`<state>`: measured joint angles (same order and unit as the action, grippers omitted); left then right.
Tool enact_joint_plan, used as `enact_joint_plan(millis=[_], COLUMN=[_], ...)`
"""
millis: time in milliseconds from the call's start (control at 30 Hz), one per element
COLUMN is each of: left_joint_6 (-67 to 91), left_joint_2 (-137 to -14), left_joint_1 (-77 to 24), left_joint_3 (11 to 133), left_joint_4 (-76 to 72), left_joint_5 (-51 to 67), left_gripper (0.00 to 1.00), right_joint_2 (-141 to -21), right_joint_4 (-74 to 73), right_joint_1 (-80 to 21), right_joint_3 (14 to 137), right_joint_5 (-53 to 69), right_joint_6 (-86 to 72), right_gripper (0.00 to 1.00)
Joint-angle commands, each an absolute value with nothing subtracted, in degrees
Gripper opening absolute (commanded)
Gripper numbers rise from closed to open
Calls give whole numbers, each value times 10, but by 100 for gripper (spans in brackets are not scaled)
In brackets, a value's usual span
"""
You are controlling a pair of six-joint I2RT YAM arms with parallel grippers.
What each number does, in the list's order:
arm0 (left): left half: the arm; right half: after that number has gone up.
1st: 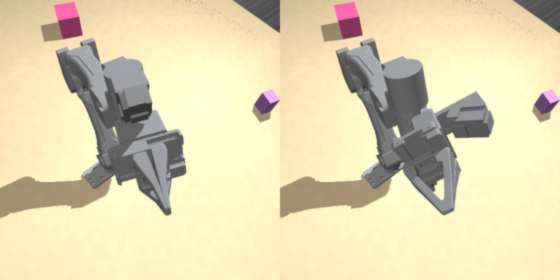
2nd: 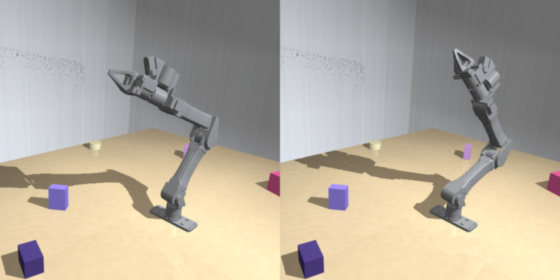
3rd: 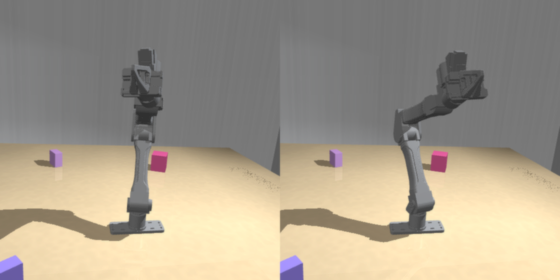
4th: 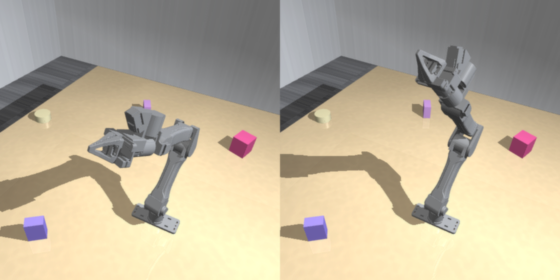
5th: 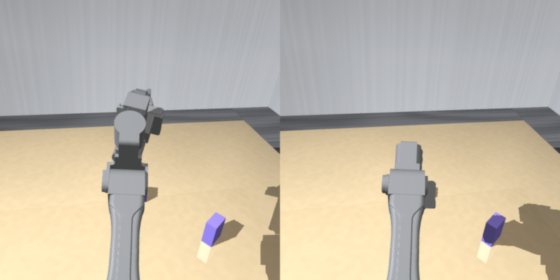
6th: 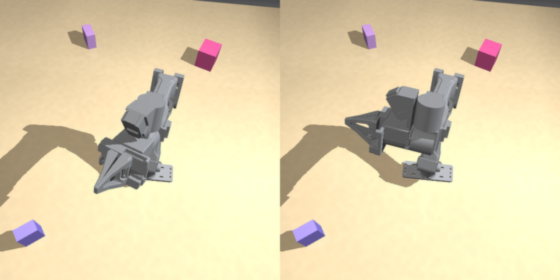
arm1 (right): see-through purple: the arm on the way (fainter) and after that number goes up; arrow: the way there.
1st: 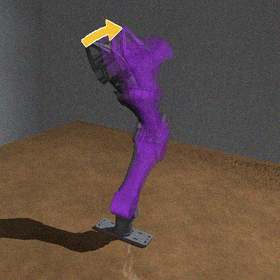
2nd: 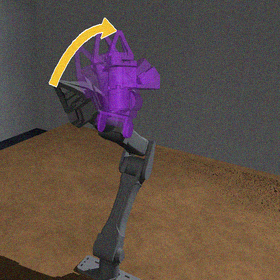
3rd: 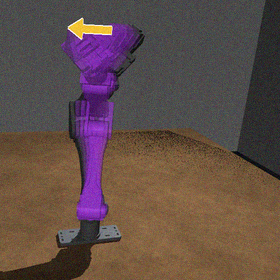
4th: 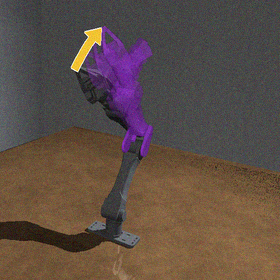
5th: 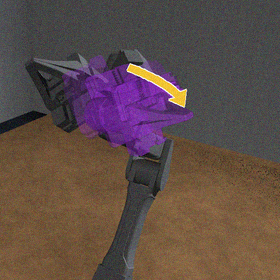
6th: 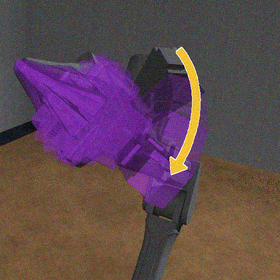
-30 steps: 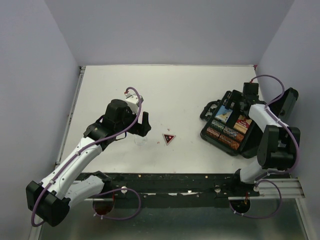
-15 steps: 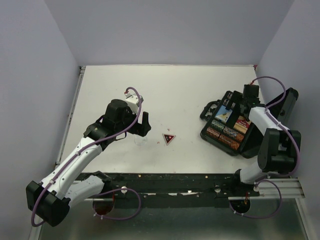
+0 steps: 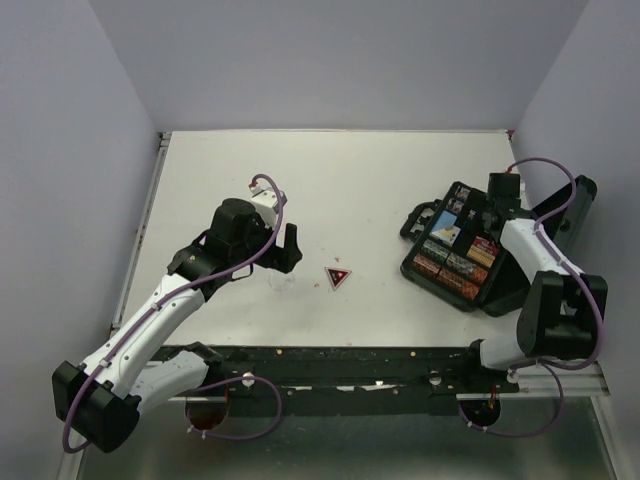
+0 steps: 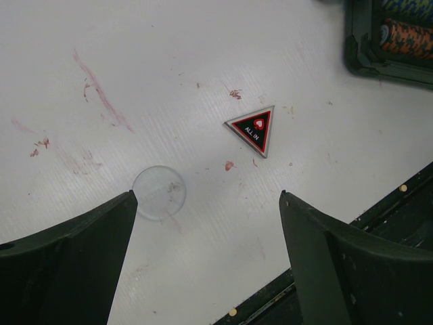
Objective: Pack up texas hold em set
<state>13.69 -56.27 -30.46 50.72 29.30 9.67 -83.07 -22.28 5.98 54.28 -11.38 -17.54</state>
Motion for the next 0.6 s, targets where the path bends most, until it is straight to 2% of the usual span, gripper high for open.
enact_joint_plan(millis=[0, 233, 567], left_joint_6=[132, 131, 132], left_joint_2=[-559, -557, -561], left_joint_1=[-307, -307, -307], left_joint_3=[501, 500, 499], left_joint_4=[292, 293, 291], left_joint_5=[90, 87, 90], left_gripper=[95, 95, 95], right_joint_2=[-863, -913, -898], right_joint_4=[-212, -208, -243], right_joint_1=[61, 60, 60], right_joint_3=[524, 512, 535], right_joint_5=[-120, -104, -101], right_joint_6=[-171, -171, -148], right_gripper=[99, 99, 98])
